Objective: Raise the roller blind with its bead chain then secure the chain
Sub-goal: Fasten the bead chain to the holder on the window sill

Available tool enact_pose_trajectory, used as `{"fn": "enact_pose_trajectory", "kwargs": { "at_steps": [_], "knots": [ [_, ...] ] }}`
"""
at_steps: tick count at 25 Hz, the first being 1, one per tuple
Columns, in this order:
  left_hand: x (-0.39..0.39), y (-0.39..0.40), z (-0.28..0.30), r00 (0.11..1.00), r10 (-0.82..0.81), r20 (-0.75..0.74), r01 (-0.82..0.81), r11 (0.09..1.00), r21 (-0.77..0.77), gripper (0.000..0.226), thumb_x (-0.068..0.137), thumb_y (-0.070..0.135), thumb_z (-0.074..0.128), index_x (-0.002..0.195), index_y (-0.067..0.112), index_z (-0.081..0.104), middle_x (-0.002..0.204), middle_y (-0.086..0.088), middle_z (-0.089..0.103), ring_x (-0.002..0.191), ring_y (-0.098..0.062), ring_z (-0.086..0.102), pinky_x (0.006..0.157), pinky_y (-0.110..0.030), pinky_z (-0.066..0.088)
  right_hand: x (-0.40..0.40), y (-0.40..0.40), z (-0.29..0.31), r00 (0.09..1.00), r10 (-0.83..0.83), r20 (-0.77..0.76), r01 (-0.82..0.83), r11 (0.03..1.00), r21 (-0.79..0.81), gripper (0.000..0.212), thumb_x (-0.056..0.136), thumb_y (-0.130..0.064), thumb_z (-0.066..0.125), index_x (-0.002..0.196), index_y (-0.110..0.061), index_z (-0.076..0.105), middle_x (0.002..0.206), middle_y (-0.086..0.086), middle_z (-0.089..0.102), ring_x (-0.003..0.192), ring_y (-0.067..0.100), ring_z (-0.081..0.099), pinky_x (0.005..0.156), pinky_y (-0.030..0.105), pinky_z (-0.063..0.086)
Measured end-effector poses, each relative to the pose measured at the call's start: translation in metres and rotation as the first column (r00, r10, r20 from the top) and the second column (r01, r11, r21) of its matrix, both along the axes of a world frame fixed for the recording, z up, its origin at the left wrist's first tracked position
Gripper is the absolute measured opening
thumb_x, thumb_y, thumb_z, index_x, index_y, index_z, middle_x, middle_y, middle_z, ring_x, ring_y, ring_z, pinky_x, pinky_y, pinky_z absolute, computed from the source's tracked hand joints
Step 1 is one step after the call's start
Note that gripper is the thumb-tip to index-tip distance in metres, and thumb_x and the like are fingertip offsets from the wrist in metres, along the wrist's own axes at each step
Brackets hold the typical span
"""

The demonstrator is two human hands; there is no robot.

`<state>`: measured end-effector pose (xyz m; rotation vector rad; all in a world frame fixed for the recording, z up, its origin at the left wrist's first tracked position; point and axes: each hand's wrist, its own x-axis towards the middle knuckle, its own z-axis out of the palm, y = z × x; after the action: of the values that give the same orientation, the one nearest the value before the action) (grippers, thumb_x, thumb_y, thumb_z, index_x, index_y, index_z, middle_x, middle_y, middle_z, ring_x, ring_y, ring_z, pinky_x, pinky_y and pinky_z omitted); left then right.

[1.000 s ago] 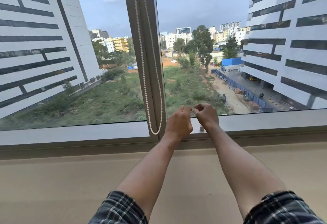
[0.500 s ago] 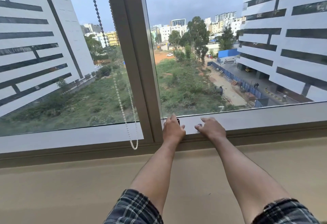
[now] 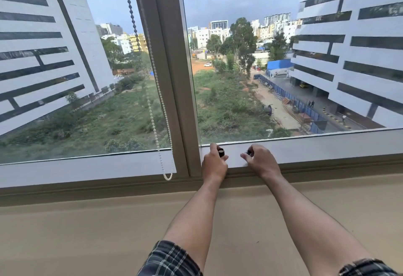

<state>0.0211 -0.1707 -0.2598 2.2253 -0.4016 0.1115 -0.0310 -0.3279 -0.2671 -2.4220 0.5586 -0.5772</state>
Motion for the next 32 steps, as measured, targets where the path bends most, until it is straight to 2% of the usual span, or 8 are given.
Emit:
{"fn": "enact_pose_trajectory", "kwargs": {
  "at_steps": [4,8,13,18,21,23,29,32],
  "knots": [
    [-0.012,0.011,-0.007,1.0,-0.002,0.031,0.007,0.991,-0.136,0.028,0.091,0.019,0.074,0.109,0.013,0.054,0.105,-0.007,0.074,0.098,-0.032,0.068,0.079,-0.039,0.052,-0.007,0.022,0.016,0.956,0.085,0.282,-0.109,0.992,0.07,0.012,0.088,-0.013,0.072,0.095,-0.007,0.065,0.082,0.007,0.071,0.074,0.025,0.064,0.07,0.035,0.052],
    [-0.031,0.031,-0.006,0.999,0.004,0.035,0.004,0.977,-0.212,0.031,0.087,0.03,0.078,0.104,0.017,0.056,0.099,-0.005,0.074,0.092,-0.028,0.067,0.077,-0.04,0.054,-0.007,0.055,0.039,0.935,0.113,0.336,-0.188,0.961,0.2,0.018,0.086,-0.011,0.053,0.091,-0.008,0.07,0.081,0.006,0.068,0.078,0.023,0.061,0.068,0.028,0.042],
    [-0.043,0.071,-0.012,1.0,0.012,-0.005,-0.013,0.973,-0.231,0.022,0.086,0.035,0.074,0.097,0.02,0.062,0.088,-0.001,0.074,0.086,-0.026,0.068,0.074,-0.034,0.052,-0.012,0.097,0.042,0.829,0.309,0.466,-0.505,0.772,0.387,0.025,0.069,-0.011,0.044,0.063,-0.004,0.067,0.052,-0.001,0.048,0.055,0.015,0.041,0.057,0.03,0.032],
    [-0.041,0.114,-0.021,0.99,-0.017,-0.142,-0.042,0.915,-0.402,0.022,0.077,0.031,0.085,0.086,0.025,0.066,0.08,0.002,0.071,0.074,-0.018,0.065,0.072,-0.032,0.055,-0.02,0.119,0.034,0.799,0.401,0.448,-0.56,0.767,0.313,0.006,0.088,-0.018,0.074,0.086,-0.013,0.07,0.053,-0.015,0.047,0.053,0.005,0.038,0.054,0.02,0.032],
    [-0.043,0.136,-0.015,0.968,-0.135,-0.21,0.007,0.856,-0.516,0.025,0.076,0.02,0.089,0.088,0.021,0.068,0.076,-0.003,0.064,0.066,-0.02,0.06,0.059,-0.03,0.052,-0.022,0.126,0.031,0.766,0.484,0.422,-0.627,0.707,0.327,0.008,0.093,-0.029,0.07,0.099,-0.03,0.076,0.055,-0.019,0.047,0.056,0.006,0.039,0.056,0.018,0.034],
    [-0.047,0.147,-0.008,0.943,-0.212,-0.258,0.022,0.81,-0.586,0.024,0.079,0.014,0.088,0.091,0.016,0.068,0.079,-0.007,0.063,0.068,-0.022,0.062,0.062,-0.03,0.053,-0.021,0.131,0.029,0.775,0.506,0.379,-0.626,0.701,0.342,0.013,0.092,-0.038,0.066,0.1,-0.037,0.077,0.064,-0.022,0.058,0.063,0.005,0.047,0.062,0.021,0.039],
    [-0.051,0.164,0.005,0.883,-0.372,-0.285,0.005,0.616,-0.788,0.02,0.082,0.005,0.082,0.097,0.011,0.071,0.084,-0.009,0.071,0.068,-0.021,0.069,0.067,-0.032,0.057,-0.022,0.145,0.03,0.782,0.527,0.334,-0.613,0.748,0.254,0.015,0.095,-0.033,0.066,0.098,-0.021,0.075,0.083,0.0,0.07,0.064,0.002,0.052,0.064,0.022,0.042],
    [-0.051,0.169,0.011,0.873,-0.406,-0.269,-0.006,0.543,-0.839,0.017,0.079,0.009,0.083,0.092,0.012,0.072,0.085,-0.011,0.072,0.064,-0.019,0.069,0.062,-0.031,0.055,-0.025,0.152,0.032,0.78,0.512,0.359,-0.597,0.781,0.184,0.008,0.094,-0.022,0.072,0.096,-0.015,0.074,0.08,0.005,0.071,0.061,0.004,0.055,0.059,0.019,0.044]
  ]
}}
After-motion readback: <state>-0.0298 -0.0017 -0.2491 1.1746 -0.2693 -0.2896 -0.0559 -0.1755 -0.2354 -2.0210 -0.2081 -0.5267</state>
